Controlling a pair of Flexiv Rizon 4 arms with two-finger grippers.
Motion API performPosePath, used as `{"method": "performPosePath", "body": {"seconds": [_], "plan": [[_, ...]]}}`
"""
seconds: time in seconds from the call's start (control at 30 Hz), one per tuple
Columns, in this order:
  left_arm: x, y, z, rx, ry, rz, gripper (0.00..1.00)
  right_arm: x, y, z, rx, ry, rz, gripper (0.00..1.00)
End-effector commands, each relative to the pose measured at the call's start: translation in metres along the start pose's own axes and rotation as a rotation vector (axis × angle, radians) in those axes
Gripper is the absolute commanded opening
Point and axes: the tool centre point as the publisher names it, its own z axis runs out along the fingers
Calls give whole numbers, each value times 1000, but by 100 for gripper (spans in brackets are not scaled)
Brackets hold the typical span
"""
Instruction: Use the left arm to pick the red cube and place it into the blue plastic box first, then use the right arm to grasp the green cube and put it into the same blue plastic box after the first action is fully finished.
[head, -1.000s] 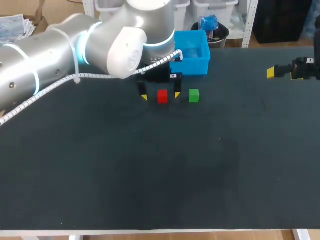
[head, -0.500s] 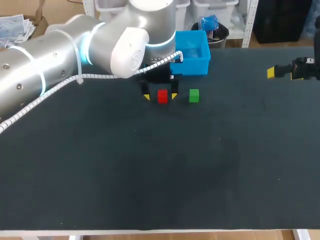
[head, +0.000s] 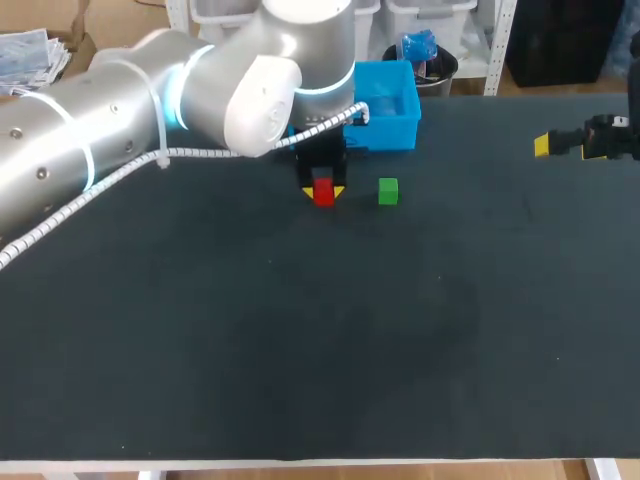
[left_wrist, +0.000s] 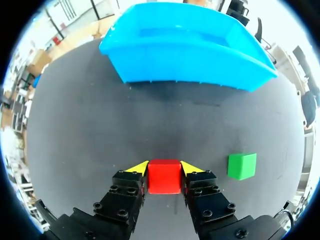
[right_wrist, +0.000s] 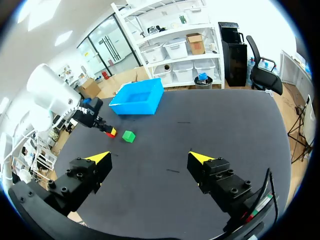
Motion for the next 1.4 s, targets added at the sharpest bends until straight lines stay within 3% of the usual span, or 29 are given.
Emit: {"method": "performPosePath", "body": {"seconds": [0.03,0.4,0.6,0.77,0.83,1.1,1.4], "plan": [[2,0,-14,7,-15,5,0,0,0,1,1,1,0,100],[-21,5,-87,64,-125,62,0,0,0,1,1,1,0,100],[-27,14,-112,83,-156,87,0,0,0,1,1,1,0,100],[-33,25,-121,92,-186,126,0,0,0,1,1,1,0,100],[-39,32,-122,133,-223,162,0,0,0,1,1,1,0,100],[-64,49,-131,226,-301,372,0,0,0,1,1,1,0,100],[-85,51,-131,285,-339,551,0,0,0,1,1,1,0,100]]}}
